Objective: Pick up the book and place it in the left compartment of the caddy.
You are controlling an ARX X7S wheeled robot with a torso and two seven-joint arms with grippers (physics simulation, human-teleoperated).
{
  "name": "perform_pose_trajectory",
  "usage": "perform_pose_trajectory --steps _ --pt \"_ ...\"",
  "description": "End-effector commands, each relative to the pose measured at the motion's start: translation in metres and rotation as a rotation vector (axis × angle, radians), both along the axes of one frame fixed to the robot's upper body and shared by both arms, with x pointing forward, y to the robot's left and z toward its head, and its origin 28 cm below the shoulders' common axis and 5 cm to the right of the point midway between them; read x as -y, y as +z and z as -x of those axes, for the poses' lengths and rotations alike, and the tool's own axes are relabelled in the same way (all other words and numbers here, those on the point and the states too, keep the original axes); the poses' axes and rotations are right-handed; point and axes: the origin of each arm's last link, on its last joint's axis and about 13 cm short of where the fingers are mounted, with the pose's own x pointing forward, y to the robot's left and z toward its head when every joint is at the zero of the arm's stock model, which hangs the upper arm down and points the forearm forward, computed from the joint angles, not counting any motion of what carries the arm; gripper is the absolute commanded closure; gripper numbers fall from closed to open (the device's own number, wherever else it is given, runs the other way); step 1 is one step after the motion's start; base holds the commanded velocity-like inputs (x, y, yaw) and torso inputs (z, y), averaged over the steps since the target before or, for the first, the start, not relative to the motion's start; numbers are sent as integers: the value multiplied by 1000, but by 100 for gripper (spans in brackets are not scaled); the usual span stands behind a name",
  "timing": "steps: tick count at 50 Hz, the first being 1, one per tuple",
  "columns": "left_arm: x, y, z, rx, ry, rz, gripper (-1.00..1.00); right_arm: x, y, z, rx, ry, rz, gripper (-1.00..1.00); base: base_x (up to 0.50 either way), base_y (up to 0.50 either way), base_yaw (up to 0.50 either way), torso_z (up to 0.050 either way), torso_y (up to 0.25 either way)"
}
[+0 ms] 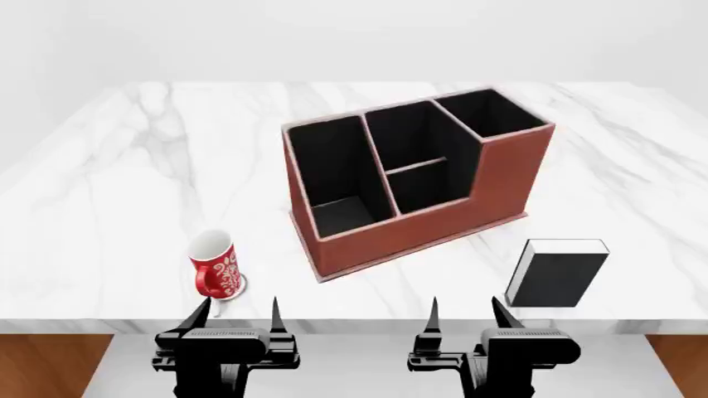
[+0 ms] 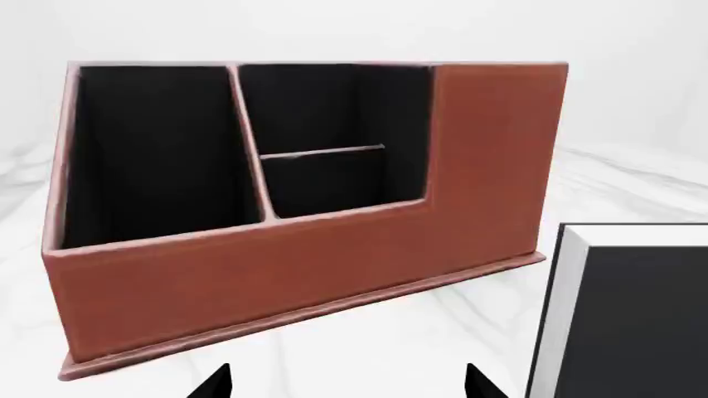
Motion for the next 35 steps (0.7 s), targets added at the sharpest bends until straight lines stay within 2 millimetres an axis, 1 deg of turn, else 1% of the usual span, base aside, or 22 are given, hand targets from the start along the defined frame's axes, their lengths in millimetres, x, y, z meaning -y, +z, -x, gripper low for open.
perform_pose_trajectory --steps 1,15,17,19,21,22,26,35 --pt "0 -2 0 -3 2 2 -100 -1 -1 0 1 -6 12 -100 0 0 0 0 0" --pt "-1 -4 2 -4 10 -13 -100 -1 -4 1 0 -6 16 -100 0 0 0 0 0" --pt "-1 -4 2 -5 12 -14 -100 -2 -4 0 -10 -4 40 -100 0 0 0 0 0" --pt "-1 -4 2 -4 12 -18 -100 -2 -4 1 -11 14 9 -100 0 0 0 0 0" --pt "-2 -4 2 -2 15 -19 -100 -1 -4 0 -28 19 14 -100 0 -100 0 0 0" --pt "-2 -4 2 -1 17 -18 -100 -1 -5 0 -40 37 -14 -100 0 -500 0 0 0" --pt "-2 -4 3 -2 23 -21 -100 -2 -6 0 -34 29 22 -100 0 -500 0 0 0" --pt "-3 -4 2 -4 26 -25 -100 -2 -4 0 -33 33 23 -100 0 -500 0 0 0"
